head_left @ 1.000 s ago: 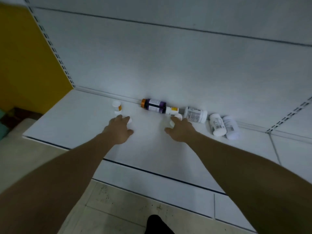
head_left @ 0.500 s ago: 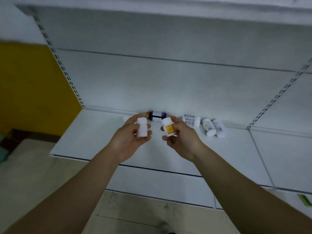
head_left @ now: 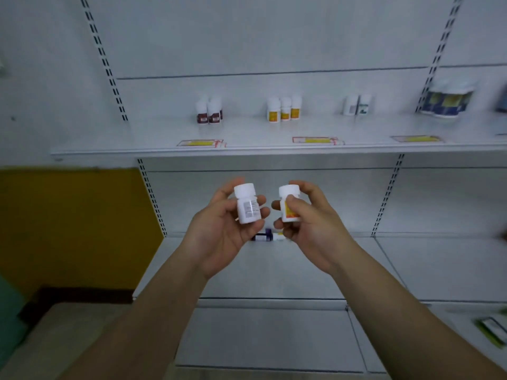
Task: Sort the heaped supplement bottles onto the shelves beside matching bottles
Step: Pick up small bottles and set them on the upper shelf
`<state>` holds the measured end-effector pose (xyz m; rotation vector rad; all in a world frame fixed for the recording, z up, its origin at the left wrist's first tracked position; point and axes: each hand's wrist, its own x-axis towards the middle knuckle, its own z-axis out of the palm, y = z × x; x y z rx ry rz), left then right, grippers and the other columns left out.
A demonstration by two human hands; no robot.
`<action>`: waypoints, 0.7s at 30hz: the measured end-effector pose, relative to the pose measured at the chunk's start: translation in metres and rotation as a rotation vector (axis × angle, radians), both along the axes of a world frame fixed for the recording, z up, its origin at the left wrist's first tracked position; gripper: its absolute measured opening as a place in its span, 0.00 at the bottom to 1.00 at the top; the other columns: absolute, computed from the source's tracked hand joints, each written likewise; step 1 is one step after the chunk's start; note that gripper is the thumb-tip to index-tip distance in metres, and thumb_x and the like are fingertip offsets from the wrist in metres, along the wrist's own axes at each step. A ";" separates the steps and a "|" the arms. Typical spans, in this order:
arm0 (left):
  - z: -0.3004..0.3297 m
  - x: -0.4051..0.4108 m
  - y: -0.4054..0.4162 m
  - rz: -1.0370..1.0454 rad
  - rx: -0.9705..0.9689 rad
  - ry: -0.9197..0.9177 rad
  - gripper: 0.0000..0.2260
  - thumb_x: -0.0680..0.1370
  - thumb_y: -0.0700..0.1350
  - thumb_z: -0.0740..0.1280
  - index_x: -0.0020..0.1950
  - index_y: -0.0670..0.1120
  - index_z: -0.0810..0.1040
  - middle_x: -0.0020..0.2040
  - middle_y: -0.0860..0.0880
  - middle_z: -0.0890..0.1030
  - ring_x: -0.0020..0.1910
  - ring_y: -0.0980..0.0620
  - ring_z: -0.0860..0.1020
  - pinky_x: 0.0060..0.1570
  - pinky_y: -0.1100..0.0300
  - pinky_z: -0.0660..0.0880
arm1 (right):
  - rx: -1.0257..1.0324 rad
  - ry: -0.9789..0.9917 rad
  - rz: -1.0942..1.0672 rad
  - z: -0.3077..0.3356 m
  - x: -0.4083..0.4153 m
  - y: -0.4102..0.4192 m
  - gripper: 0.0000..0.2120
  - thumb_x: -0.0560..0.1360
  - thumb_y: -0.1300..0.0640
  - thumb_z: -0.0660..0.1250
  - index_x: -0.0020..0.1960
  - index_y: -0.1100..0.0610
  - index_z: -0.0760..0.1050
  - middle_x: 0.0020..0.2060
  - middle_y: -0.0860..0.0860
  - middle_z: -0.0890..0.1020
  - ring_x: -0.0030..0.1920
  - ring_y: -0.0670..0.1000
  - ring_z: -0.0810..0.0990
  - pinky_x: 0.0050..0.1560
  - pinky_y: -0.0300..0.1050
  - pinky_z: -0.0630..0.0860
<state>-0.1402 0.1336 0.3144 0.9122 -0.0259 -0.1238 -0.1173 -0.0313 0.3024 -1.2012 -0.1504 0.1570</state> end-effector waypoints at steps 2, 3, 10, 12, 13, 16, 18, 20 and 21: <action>0.017 -0.012 -0.012 -0.015 0.009 -0.018 0.11 0.82 0.44 0.55 0.56 0.46 0.76 0.46 0.40 0.83 0.42 0.44 0.82 0.34 0.61 0.79 | 0.014 -0.029 -0.003 0.017 -0.009 -0.010 0.08 0.81 0.57 0.58 0.59 0.50 0.71 0.44 0.56 0.82 0.34 0.53 0.79 0.37 0.45 0.72; 0.025 -0.017 -0.019 -0.018 0.010 -0.026 0.12 0.82 0.47 0.56 0.55 0.45 0.76 0.47 0.41 0.83 0.41 0.45 0.82 0.33 0.62 0.79 | 0.034 -0.036 0.002 0.025 -0.012 -0.016 0.08 0.82 0.55 0.57 0.59 0.51 0.71 0.43 0.56 0.82 0.34 0.53 0.79 0.37 0.45 0.71; 0.063 -0.031 -0.072 0.011 0.001 -0.128 0.10 0.81 0.45 0.56 0.58 0.50 0.76 0.43 0.41 0.81 0.39 0.44 0.81 0.27 0.65 0.75 | -0.031 -0.173 -0.021 0.070 -0.026 -0.067 0.11 0.82 0.59 0.56 0.55 0.47 0.73 0.47 0.58 0.81 0.36 0.54 0.82 0.36 0.44 0.73; 0.069 -0.034 -0.088 0.000 -0.001 -0.140 0.10 0.80 0.48 0.57 0.54 0.49 0.76 0.44 0.40 0.81 0.39 0.44 0.81 0.26 0.65 0.74 | -0.057 -0.211 -0.027 0.078 -0.028 -0.082 0.10 0.82 0.58 0.57 0.55 0.46 0.73 0.49 0.58 0.81 0.37 0.55 0.82 0.37 0.44 0.74; 0.070 -0.035 -0.095 0.000 -0.001 -0.146 0.11 0.80 0.50 0.56 0.53 0.48 0.76 0.44 0.40 0.81 0.38 0.45 0.81 0.26 0.65 0.75 | -0.067 -0.226 -0.027 0.081 -0.029 -0.088 0.10 0.82 0.58 0.57 0.56 0.45 0.73 0.50 0.59 0.81 0.38 0.56 0.82 0.37 0.44 0.74; 0.069 -0.037 -0.112 0.032 0.031 -0.198 0.08 0.80 0.45 0.56 0.54 0.47 0.75 0.43 0.43 0.80 0.38 0.48 0.81 0.26 0.66 0.74 | -0.084 -0.252 -0.018 0.084 -0.030 -0.103 0.11 0.81 0.58 0.59 0.56 0.44 0.73 0.53 0.59 0.81 0.40 0.56 0.82 0.38 0.45 0.74; 0.067 -0.038 -0.119 0.046 0.050 -0.214 0.09 0.80 0.41 0.57 0.54 0.48 0.76 0.42 0.44 0.79 0.39 0.48 0.81 0.26 0.66 0.75 | -0.081 -0.261 -0.006 0.084 -0.030 -0.112 0.11 0.81 0.58 0.59 0.57 0.43 0.74 0.52 0.57 0.81 0.40 0.56 0.82 0.38 0.45 0.74; 0.066 -0.038 -0.124 0.049 0.054 -0.216 0.10 0.80 0.40 0.57 0.56 0.49 0.76 0.43 0.44 0.80 0.41 0.47 0.81 0.29 0.63 0.77 | -0.076 -0.259 0.003 0.083 -0.029 -0.119 0.12 0.81 0.58 0.59 0.56 0.43 0.74 0.52 0.57 0.81 0.40 0.56 0.83 0.38 0.44 0.74; 0.066 -0.038 -0.124 0.050 0.060 -0.218 0.11 0.80 0.40 0.57 0.57 0.49 0.76 0.44 0.44 0.81 0.42 0.46 0.81 0.31 0.62 0.78 | -0.069 -0.256 0.008 0.083 -0.029 -0.120 0.11 0.81 0.58 0.59 0.56 0.43 0.74 0.52 0.57 0.81 0.40 0.56 0.83 0.38 0.44 0.75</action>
